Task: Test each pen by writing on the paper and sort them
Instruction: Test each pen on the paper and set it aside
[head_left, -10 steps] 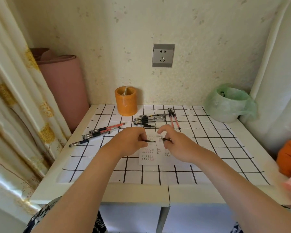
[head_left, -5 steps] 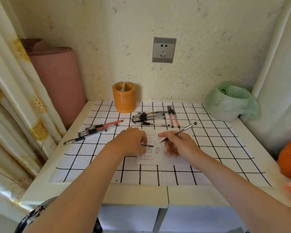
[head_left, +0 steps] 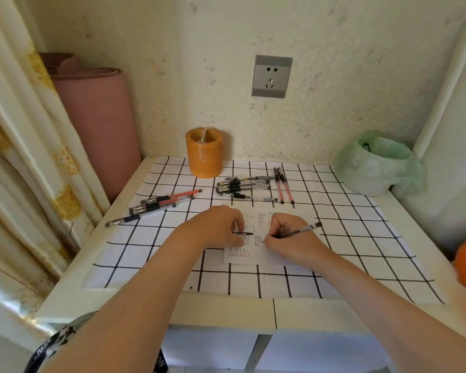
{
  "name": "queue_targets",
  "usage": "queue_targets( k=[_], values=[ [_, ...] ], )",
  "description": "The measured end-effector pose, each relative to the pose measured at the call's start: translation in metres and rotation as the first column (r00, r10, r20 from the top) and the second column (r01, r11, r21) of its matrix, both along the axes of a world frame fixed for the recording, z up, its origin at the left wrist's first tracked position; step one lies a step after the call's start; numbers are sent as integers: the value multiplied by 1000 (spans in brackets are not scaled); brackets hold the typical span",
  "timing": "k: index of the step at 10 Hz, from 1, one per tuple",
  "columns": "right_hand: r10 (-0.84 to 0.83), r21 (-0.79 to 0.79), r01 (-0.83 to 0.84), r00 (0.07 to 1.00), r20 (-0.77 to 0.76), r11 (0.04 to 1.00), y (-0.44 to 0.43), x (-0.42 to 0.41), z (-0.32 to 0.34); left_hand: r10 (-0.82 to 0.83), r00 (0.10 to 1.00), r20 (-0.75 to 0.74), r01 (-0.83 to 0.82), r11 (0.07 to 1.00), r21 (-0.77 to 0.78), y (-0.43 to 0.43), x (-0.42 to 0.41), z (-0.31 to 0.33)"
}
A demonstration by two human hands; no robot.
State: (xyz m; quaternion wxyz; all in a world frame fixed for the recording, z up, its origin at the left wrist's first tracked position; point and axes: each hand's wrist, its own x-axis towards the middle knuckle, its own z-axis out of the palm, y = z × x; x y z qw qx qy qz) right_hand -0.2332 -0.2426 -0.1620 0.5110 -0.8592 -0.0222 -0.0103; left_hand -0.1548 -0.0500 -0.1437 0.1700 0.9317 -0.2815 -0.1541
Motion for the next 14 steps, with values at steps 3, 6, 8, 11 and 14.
queue_targets(
  k=[3,6,8,11,14],
  values=[
    [18,-49,-16,999,41,999,-2,5,-9,8,1000,8,-8,1000,-10,-1,2,-2],
    [5,-87,-3,1000,23,996,-1,5,-11,17,1000,-1,-17,1000,-20,-1,2,-3],
    [-9,-87,12,1000,27,996,0,5,-11,21,1000,-7,-21,1000,-20,-1,1,-3],
    [50,-74,-48,998,23,996,-3,3,-11,28,999,-24,-28,1000,-12,-1,2,-3],
    [26,-61,-24,999,23,998,-3,5,-14,26,999,-27,-27,999,-19,-1,1,-3]
  ],
)
